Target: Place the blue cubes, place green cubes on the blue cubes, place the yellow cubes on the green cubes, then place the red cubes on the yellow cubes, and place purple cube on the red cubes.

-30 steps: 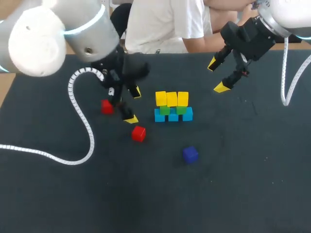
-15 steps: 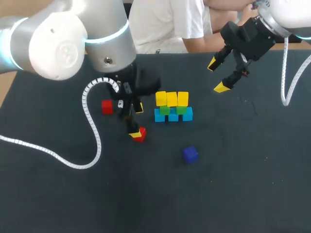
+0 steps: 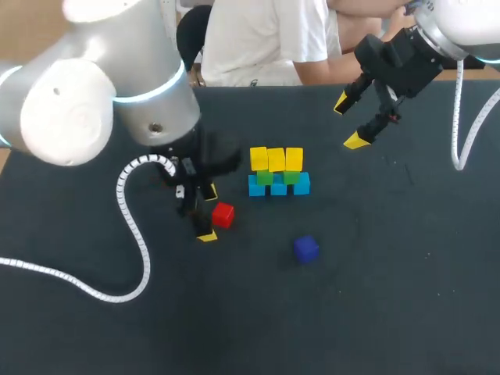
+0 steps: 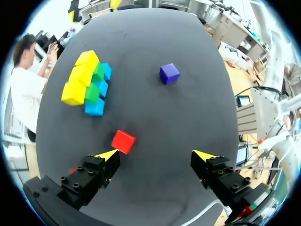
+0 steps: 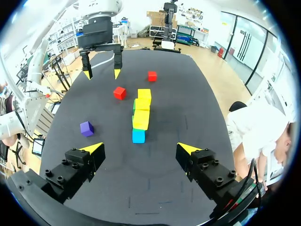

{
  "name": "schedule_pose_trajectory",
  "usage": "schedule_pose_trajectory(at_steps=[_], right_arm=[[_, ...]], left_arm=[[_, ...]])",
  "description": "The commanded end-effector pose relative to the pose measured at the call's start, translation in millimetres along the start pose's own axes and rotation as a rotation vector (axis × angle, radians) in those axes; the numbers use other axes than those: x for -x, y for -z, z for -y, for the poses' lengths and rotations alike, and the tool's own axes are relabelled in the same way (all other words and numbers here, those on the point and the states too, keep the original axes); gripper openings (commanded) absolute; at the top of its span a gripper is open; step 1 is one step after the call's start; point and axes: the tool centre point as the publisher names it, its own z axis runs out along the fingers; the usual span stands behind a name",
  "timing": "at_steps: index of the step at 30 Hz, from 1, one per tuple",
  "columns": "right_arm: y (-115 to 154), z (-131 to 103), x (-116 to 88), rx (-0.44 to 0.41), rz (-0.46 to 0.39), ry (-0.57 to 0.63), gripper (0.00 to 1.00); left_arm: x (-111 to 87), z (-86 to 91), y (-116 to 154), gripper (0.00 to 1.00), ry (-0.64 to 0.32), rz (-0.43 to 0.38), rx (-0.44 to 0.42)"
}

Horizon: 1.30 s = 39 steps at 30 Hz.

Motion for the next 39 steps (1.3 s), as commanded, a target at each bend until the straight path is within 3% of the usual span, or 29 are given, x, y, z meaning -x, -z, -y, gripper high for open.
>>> schedule_pose_trajectory(at_steps=[1, 5, 11, 21, 39], right_arm=[[0, 0, 0, 0.001, 0.001, 0.001, 1.00], [0, 0, 0, 0.001, 0.001, 0.001, 1.00], [0, 0, 0, 0.001, 0.001, 0.001, 1.00], [0, 0, 0, 0.001, 0.001, 0.001, 1.00], [0, 0, 0, 0.001, 0.001, 0.001, 1.00]], left_arm=[[-14.2, -2.6, 8, 1.00, 0.041, 0.028, 0.032], [-22.9, -10.4, 18, 1.00, 0.070, 0.051, 0.059], [-41.5, -36.4, 23, 1.00, 0.136, 0.100, 0.077], [-30.6, -92.0, 38, 1.00, 0.090, 0.063, 0.052], [-25.2, -92.9, 37, 1.00, 0.068, 0.079, 0.053]])
